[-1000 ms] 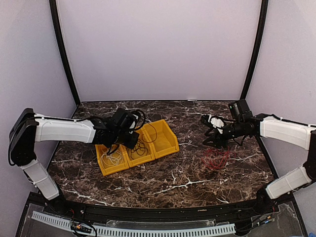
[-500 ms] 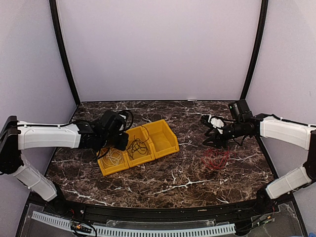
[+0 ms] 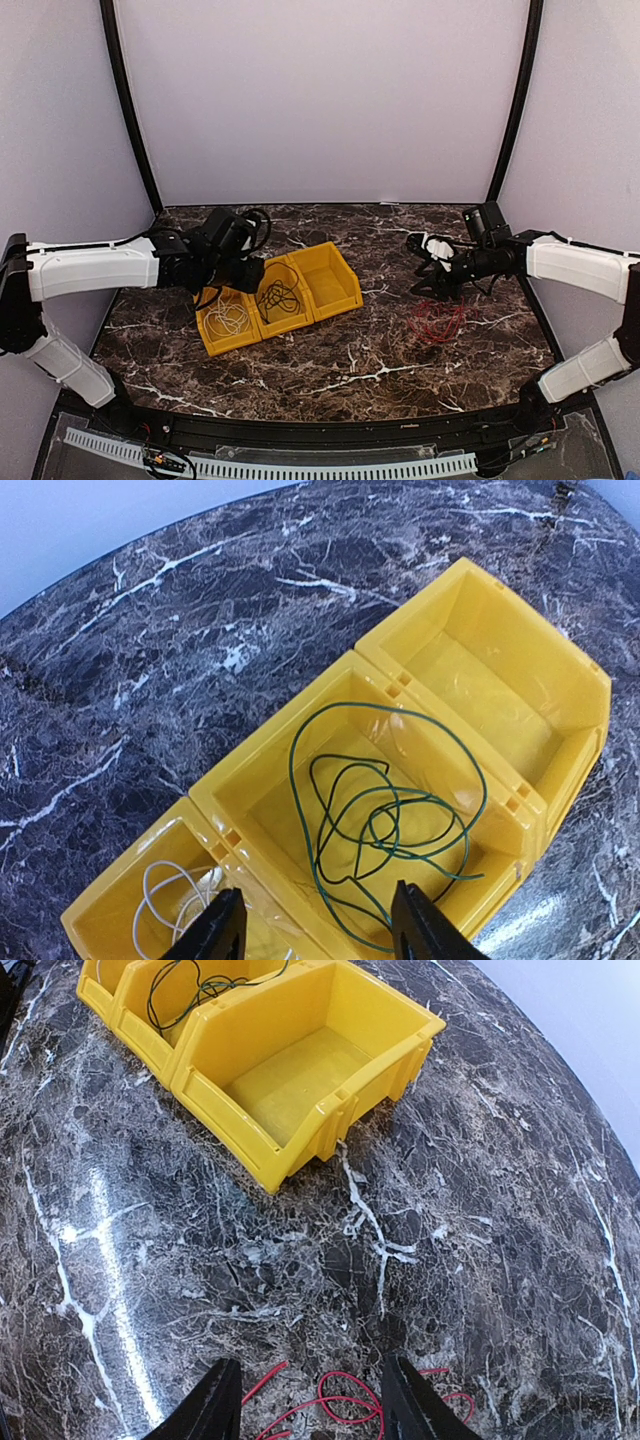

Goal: Untangle the cables

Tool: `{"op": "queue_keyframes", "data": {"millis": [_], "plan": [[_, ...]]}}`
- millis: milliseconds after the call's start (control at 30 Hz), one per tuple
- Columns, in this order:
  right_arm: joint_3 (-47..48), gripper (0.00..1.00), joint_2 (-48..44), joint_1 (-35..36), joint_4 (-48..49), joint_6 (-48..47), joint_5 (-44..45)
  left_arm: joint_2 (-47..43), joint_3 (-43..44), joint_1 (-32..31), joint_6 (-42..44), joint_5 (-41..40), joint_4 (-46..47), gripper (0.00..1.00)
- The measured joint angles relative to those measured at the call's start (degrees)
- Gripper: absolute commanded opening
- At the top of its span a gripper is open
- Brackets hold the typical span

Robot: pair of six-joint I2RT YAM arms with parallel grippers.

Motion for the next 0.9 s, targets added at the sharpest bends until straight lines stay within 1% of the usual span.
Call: {"op": "queue_keyframes", "data": {"millis": [133,267,433,567,667,733,767,800,833,867,900], "plan": [[0.0,0.5,0.44,0.0,-0.02,-0.2,0.0,-1.2,1.42,0.0,0.04,0.94,0.11,0.52],[0.0,0.5,0.66,0.0,-0.07,-0.24,0.11,-0.66,1.86,0.07,0.61,5.97,1.92,0.49],[0.0,0.5,0.66,0.0,-0.09,-0.26,0.15,3.43,2.56,0.07,2.29,11.37,4.11,0.49],[0.0,0.5,0.74,0.0,-0.11,-0.26,0.17,7.43,3.43,0.07,5.27,16.31,4.17,0.5],[0.0,0.5,0.96,0.02,-0.13,-0.26,0.17,10.05,4.61,0.07,6.73,17.99,4.17,0.48],[0.0,0.5,1.07,0.0,-0.2,-0.26,0.17,11.5,5.14,0.07,7.5,17.9,4.24,0.44],[0.0,0.5,1.09,0.0,-0.2,-0.26,0.17,11.85,5.16,0.07,7.69,17.77,4.26,0.37],[0.0,0.5,1.14,0.0,-0.2,-0.26,0.17,12.22,5.2,0.07,8.15,17.44,4.24,0.32],[0.0,0.5,1.16,0.0,-0.2,-0.26,0.17,12.63,5.29,0.07,8.48,16.94,4.24,0.2],[0.0,0.5,1.25,0.0,-0.2,-0.26,0.17,13.14,5.55,0.07,8.79,16.35,4.17,0.15],[0.0,0.5,1.33,0.02,-0.22,-0.26,0.17,13.75,6.03,0.07,9.05,15.82,4.11,0.06]]}}
